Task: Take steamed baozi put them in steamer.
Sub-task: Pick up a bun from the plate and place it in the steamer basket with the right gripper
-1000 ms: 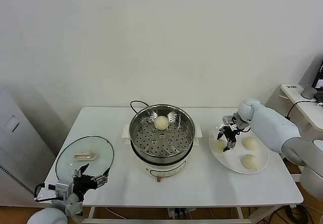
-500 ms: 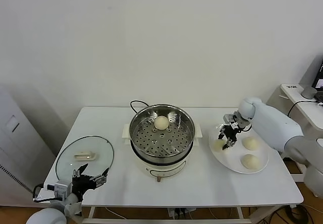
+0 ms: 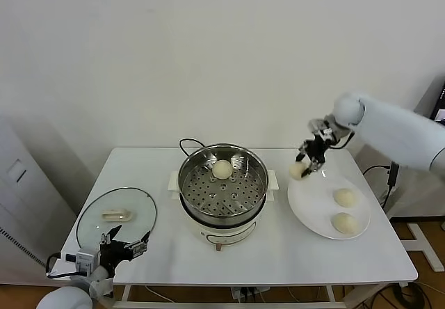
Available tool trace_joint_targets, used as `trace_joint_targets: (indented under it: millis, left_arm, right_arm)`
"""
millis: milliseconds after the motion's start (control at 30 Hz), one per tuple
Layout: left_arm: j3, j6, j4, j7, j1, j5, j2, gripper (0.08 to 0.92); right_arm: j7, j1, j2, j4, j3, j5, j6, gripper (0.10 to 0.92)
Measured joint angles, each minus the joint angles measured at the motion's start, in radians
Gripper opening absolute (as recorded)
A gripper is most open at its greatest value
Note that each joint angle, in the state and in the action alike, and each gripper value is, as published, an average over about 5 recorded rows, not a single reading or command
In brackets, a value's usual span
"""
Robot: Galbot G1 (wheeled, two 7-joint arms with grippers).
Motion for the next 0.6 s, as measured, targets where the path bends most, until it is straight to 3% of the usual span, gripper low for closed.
trace_joint_targets:
  millis: [600]
  left_arm:
    - [0.014, 0.002, -0.009, -0.005, -0.005, 0.016, -0.007, 0.823]
  right_arm:
    - [0.191, 0.15, 0.165, 0.157, -0.123, 0.441, -0.223, 0.484]
